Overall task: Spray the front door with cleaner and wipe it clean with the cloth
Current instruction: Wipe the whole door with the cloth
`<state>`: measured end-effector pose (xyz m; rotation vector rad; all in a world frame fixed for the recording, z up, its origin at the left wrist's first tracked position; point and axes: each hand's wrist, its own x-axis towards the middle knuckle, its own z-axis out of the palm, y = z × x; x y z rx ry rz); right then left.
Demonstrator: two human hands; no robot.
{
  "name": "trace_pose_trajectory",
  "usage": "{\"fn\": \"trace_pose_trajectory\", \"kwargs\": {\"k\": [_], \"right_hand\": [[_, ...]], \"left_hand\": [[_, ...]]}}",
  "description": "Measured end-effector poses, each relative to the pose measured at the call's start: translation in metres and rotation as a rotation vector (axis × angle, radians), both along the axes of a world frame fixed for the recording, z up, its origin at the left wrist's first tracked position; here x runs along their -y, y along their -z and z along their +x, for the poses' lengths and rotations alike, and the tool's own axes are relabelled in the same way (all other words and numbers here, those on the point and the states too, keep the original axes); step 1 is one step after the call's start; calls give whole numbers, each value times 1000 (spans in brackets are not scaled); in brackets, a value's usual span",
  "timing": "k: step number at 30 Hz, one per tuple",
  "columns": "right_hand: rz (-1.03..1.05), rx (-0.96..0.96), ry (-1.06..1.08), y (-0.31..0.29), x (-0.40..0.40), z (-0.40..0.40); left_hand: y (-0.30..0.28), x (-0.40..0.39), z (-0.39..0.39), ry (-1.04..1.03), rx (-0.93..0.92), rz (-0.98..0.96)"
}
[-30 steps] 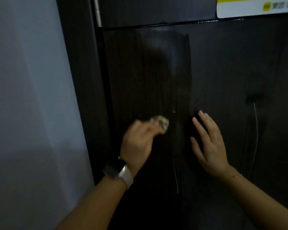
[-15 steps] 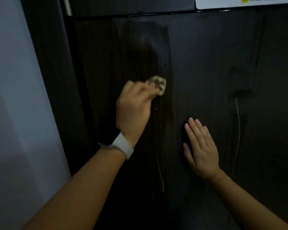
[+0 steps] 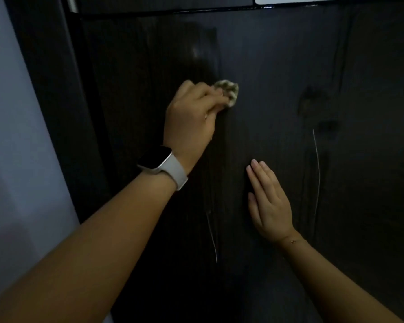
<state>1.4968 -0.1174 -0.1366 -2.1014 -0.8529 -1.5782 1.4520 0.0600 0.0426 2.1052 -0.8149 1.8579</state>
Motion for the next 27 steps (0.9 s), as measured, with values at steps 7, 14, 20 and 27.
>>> {"fn": "trace_pose_trajectory", "kwargs": {"k": [7, 14, 20, 27], "right_hand": [[11, -137, -87, 16, 10, -14], [-95, -263, 23, 83, 25, -34], [-61, -294, 29, 96, 23, -35], [35, -311, -36, 103, 13, -34]], "left_hand": [[103, 3, 2, 25, -53, 88], [263, -21, -17, 82, -404, 304], [190, -24, -20, 2, -220, 58], [215, -22, -12, -76, -211, -105]]}}
